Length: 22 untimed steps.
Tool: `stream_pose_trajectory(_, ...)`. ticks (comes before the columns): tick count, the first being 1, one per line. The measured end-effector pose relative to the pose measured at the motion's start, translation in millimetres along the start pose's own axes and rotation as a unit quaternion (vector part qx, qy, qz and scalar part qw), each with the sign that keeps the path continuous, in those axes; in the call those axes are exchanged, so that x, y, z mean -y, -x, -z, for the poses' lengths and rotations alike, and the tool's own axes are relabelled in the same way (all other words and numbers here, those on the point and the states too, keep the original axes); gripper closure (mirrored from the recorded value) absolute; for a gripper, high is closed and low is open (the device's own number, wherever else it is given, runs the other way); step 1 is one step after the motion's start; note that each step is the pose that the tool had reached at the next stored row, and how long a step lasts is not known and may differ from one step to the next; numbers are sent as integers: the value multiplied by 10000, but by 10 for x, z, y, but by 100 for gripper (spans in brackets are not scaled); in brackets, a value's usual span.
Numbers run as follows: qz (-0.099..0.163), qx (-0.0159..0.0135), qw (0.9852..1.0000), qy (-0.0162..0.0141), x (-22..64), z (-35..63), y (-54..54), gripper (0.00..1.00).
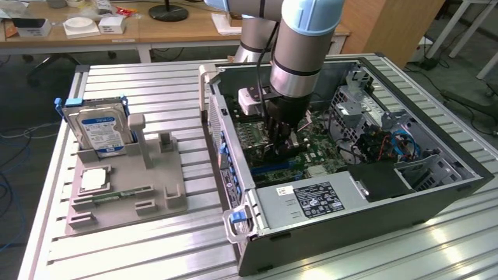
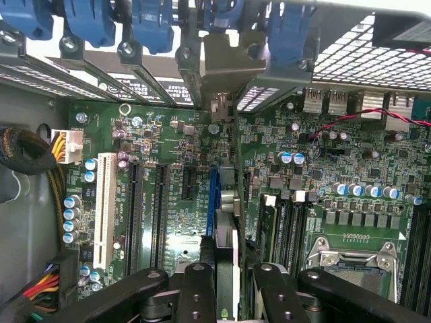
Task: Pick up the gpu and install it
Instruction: 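Insert the gpu into the slot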
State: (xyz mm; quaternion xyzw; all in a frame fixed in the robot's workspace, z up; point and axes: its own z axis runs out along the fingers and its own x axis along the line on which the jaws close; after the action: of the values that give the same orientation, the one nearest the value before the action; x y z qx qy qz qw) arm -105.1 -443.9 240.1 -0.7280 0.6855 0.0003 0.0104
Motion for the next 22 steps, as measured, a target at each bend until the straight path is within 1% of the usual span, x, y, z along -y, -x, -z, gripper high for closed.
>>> stream_pose_trajectory(11,0,0,10000,0,0,0,0,74)
stream_pose_trajectory(17,0,0,10000,0,-2,0,-31,74)
stream_pose_trajectory(22,0,-1,10000,0,-2,0,-37,74)
